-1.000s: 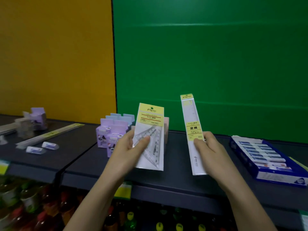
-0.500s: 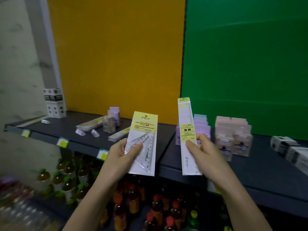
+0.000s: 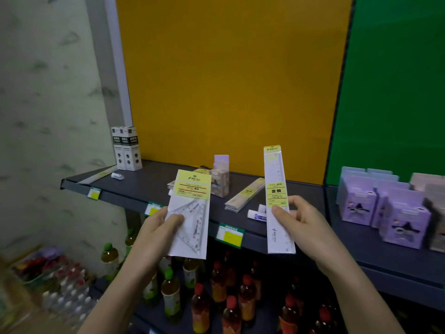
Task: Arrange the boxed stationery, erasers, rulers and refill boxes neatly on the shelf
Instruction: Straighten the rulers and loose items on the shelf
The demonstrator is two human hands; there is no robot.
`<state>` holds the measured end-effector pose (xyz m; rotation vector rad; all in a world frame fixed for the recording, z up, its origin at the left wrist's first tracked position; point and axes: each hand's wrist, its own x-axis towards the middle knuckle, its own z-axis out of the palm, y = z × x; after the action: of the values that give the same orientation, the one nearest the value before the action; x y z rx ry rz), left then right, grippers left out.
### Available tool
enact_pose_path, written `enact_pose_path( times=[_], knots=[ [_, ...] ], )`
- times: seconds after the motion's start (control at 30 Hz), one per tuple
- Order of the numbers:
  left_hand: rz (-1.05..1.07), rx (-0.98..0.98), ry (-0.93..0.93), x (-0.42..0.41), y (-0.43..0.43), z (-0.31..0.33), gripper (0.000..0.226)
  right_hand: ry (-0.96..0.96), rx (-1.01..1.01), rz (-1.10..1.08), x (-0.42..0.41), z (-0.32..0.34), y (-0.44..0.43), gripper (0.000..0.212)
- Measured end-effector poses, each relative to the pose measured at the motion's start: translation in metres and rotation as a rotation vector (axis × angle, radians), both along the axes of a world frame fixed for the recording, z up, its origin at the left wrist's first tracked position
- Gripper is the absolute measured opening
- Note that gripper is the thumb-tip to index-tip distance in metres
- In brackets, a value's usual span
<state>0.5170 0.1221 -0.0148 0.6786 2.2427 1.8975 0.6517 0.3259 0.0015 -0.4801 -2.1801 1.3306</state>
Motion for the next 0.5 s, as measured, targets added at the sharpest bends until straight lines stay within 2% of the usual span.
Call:
enact_pose_path(
  times=[0.17, 0.33, 0.5],
  knots=[
    [-0.005, -0.038, 0.062, -0.057, -0.004, 0.008, 0.017, 0.002, 0.007, -0.054, -0.048, 0.000, 0.006, 0.009],
    [-0.048, -0.061, 0.076, -0.120, 0.005, 0.024, 0.016, -0.008, 0.036, -0.166, -0.089, 0.005, 0.017, 0.023],
    [-0.092, -0.107, 0.136, -0.182, 0.024, 0.032, 0.018, -0.004, 0.054, -0.269, -0.115, 0.010, 0.031, 0.018]
  ],
)
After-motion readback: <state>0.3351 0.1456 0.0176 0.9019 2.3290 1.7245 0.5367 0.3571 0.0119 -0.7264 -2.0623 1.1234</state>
